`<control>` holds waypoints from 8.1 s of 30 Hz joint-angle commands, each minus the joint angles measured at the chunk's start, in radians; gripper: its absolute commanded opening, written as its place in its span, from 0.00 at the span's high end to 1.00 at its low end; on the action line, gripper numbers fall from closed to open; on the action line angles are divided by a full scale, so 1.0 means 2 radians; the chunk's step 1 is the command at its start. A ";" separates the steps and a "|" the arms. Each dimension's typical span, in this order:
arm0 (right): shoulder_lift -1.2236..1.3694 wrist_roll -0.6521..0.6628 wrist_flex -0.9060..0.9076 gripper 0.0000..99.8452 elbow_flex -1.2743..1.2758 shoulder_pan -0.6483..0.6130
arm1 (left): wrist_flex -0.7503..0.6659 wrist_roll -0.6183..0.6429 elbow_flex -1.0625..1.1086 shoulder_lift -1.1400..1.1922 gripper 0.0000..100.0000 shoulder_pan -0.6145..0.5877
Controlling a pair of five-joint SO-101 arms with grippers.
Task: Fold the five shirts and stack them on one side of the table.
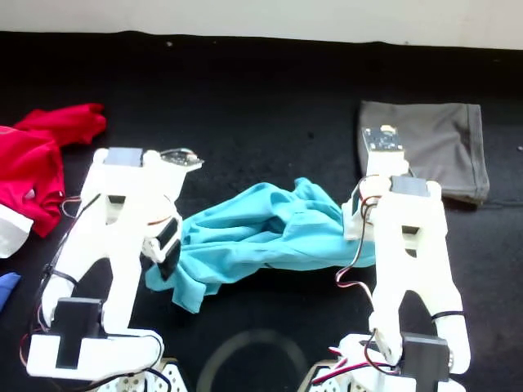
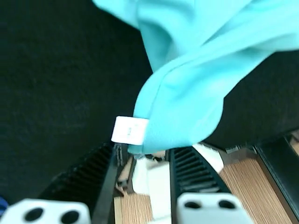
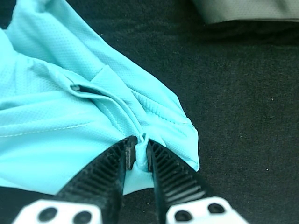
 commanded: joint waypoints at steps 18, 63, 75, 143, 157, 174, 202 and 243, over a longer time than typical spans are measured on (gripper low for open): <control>-0.023 -0.002 -0.003 0.99 -0.003 0.005 | 0.095 -0.038 -0.040 -0.009 0.85 0.359; -0.023 -0.002 -0.003 0.99 -0.004 -0.016 | -0.061 0.087 0.156 -0.003 0.85 0.143; -0.025 -0.002 -0.003 0.99 -0.004 -0.016 | -0.124 0.074 0.167 -0.003 0.98 0.141; -0.063 0.133 0.044 0.82 0.058 -0.049 | 0.073 -0.239 0.020 -0.003 0.98 -0.022; 0.160 0.104 -0.056 0.99 -0.089 -0.049 | 0.073 -0.239 0.017 -0.003 0.98 -0.024; 0.316 0.041 -0.042 0.97 -0.461 -0.049 | 0.051 -0.238 -0.106 -0.003 0.98 -0.109; 0.127 0.054 0.214 0.84 -0.290 -0.171 | 0.013 -0.133 -0.076 -0.003 0.99 -0.152; -0.083 0.107 0.033 0.84 0.097 -0.347 | 0.015 -0.134 -0.076 -0.003 0.99 -0.155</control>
